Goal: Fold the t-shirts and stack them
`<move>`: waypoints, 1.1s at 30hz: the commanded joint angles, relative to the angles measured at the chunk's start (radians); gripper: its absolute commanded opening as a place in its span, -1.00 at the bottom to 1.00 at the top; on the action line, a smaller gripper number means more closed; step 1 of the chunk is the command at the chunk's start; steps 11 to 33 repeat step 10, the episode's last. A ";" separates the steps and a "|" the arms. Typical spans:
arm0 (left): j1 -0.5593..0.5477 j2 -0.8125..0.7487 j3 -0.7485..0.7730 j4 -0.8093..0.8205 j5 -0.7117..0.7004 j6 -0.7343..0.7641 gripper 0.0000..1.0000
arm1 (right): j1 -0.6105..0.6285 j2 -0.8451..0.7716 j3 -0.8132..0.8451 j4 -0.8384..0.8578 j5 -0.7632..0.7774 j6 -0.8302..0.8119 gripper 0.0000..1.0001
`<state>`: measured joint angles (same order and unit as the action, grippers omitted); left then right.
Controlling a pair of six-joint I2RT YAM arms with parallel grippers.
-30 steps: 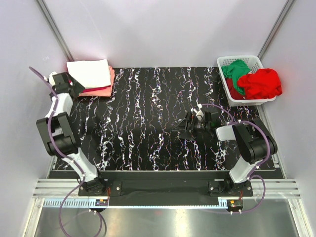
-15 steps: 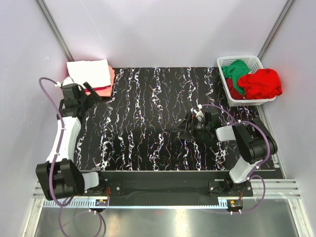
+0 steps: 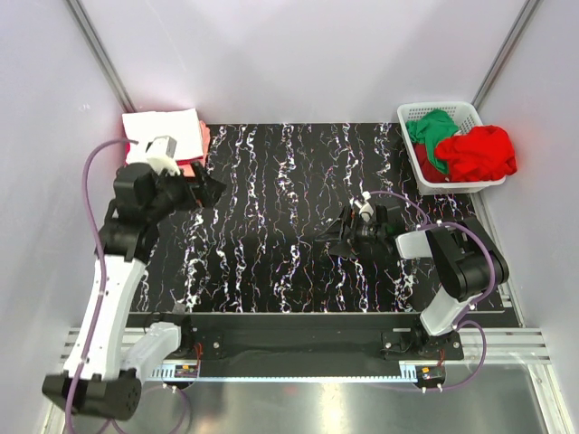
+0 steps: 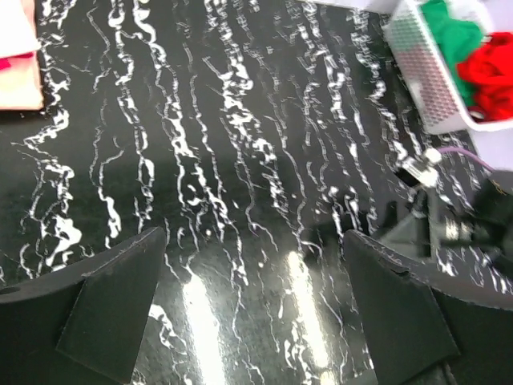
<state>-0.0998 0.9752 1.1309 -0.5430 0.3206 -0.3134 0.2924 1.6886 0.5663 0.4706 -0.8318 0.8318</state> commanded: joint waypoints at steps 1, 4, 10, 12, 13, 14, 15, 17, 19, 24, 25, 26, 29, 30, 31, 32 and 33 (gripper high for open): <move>0.006 -0.075 -0.097 0.031 0.028 0.013 0.97 | -0.007 -0.035 -0.005 0.025 -0.010 -0.005 0.99; 0.006 -0.125 -0.169 0.014 -0.029 0.010 0.97 | -0.007 -0.032 0.001 0.020 -0.012 -0.003 0.99; 0.005 -0.266 -0.240 0.037 -0.156 -0.105 0.97 | -0.007 -0.023 0.009 0.013 -0.016 -0.003 1.00; 0.005 -0.266 -0.240 0.037 -0.156 -0.105 0.97 | -0.007 -0.023 0.009 0.013 -0.016 -0.003 1.00; 0.005 -0.266 -0.240 0.037 -0.156 -0.105 0.97 | -0.007 -0.023 0.009 0.013 -0.016 -0.003 1.00; 0.005 -0.266 -0.240 0.037 -0.156 -0.105 0.97 | -0.007 -0.023 0.009 0.013 -0.016 -0.003 1.00; 0.005 -0.266 -0.240 0.037 -0.156 -0.105 0.97 | -0.007 -0.023 0.009 0.013 -0.016 -0.003 1.00; 0.005 -0.266 -0.240 0.037 -0.156 -0.105 0.97 | -0.007 -0.023 0.009 0.013 -0.016 -0.003 1.00; 0.005 -0.266 -0.240 0.037 -0.156 -0.105 0.97 | -0.007 -0.023 0.009 0.013 -0.016 -0.003 1.00; 0.005 -0.266 -0.240 0.037 -0.156 -0.105 0.97 | -0.007 -0.023 0.009 0.013 -0.016 -0.003 1.00; 0.005 -0.266 -0.240 0.037 -0.156 -0.105 0.97 | -0.007 -0.023 0.009 0.013 -0.016 -0.003 1.00; 0.005 -0.266 -0.240 0.037 -0.156 -0.105 0.97 | -0.007 -0.023 0.009 0.013 -0.016 -0.003 1.00; 0.005 -0.266 -0.240 0.037 -0.156 -0.105 0.97 | -0.007 -0.023 0.009 0.013 -0.016 -0.003 1.00; 0.005 -0.266 -0.240 0.037 -0.156 -0.105 0.97 | -0.007 -0.023 0.009 0.013 -0.016 -0.003 1.00; 0.005 -0.266 -0.240 0.037 -0.156 -0.105 0.97 | -0.007 -0.023 0.009 0.013 -0.016 -0.003 1.00; 0.005 -0.266 -0.240 0.037 -0.156 -0.105 0.97 | -0.007 -0.023 0.009 0.013 -0.016 -0.003 1.00; 0.005 -0.266 -0.240 0.037 -0.156 -0.105 0.97 | -0.007 -0.023 0.009 0.013 -0.016 -0.003 1.00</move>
